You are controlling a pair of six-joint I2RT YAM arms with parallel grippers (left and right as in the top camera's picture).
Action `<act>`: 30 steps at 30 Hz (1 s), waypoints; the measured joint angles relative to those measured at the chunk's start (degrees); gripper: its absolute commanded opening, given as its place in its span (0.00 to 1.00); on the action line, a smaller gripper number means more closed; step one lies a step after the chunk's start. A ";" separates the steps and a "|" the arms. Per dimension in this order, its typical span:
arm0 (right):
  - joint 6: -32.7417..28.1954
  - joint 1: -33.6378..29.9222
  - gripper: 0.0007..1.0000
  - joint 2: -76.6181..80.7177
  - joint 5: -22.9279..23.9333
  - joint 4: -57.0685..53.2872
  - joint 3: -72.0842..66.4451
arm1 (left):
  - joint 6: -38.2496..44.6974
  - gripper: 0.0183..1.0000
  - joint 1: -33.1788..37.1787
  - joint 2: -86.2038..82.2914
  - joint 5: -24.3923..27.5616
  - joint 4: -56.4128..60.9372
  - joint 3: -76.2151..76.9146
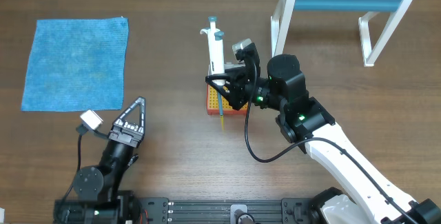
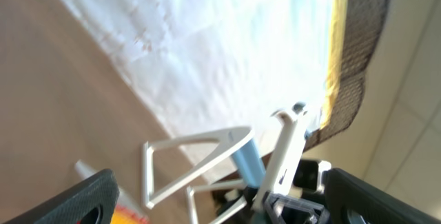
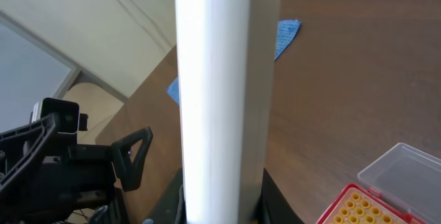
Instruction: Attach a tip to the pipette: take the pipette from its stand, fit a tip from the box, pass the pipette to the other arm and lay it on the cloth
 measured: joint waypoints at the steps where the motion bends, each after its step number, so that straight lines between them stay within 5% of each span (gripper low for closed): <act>1: 0.09 0.00 0.08 0.02 -0.13 0.04 0.00 | -0.44 0.97 0.00 1.33 -0.28 1.99 0.00; 11: 0.28 0.00 0.08 0.04 -0.44 0.00 0.00 | -0.98 0.97 0.00 30.27 4.68 18.82 7.72; 15: 0.33 0.00 0.08 0.04 -0.59 0.07 0.00 | 1.84 0.97 0.00 49.79 16.46 22.86 22.53; 21: 0.66 0.02 0.08 0.07 -0.61 -0.02 0.00 | 4.66 0.97 -0.17 74.03 40.85 24.24 41.53; 30: 3.93 -0.13 0.08 -0.09 -3.19 0.48 0.11 | 5.55 0.97 -6.93 80.35 49.16 45.24 44.50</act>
